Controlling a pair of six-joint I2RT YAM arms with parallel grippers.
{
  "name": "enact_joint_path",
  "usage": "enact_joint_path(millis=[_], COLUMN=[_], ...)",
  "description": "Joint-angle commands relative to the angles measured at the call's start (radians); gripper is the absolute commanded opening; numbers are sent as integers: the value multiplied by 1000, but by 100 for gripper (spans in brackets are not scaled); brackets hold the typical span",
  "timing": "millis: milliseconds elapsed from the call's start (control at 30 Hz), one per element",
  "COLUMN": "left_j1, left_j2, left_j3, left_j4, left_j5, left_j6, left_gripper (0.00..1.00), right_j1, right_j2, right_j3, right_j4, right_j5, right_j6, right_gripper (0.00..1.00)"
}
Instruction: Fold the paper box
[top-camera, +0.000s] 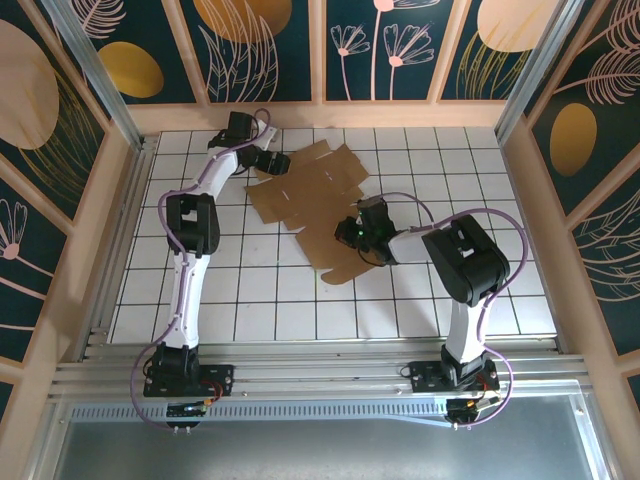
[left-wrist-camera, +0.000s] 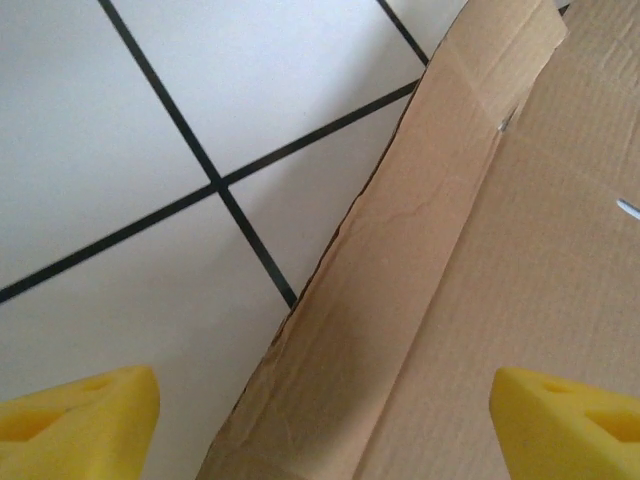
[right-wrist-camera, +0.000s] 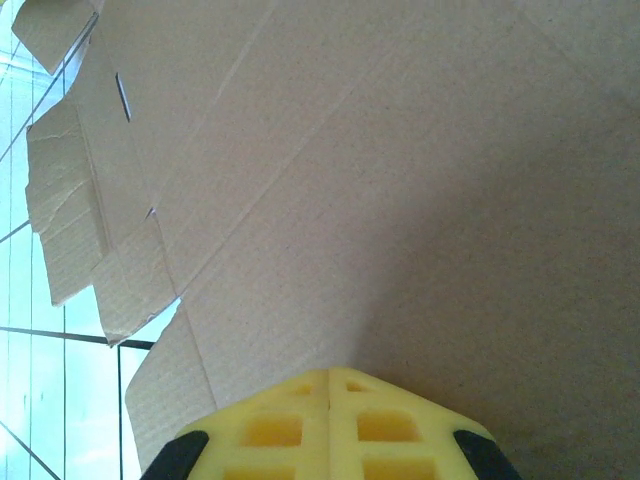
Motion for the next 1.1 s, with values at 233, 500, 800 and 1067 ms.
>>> enact_joint_path(millis=[233, 500, 800, 1067], left_j1=[5, 4, 3, -12], left_j2=[57, 21, -8, -193], left_j3=[50, 17, -1, -159], left_j4=[-141, -133, -166, -123], left_j5=[-101, 56, 162, 300], left_j6=[114, 149, 217, 328], left_gripper=[84, 67, 25, 8], right_j1=[27, 31, 31, -14], right_j2=[12, 16, 20, 101], right_j3=[41, 46, 41, 71], right_j4=[-53, -67, -66, -143], right_j5=[-4, 6, 20, 35], right_j6=[1, -9, 0, 54], right_gripper=[0, 0, 0, 0])
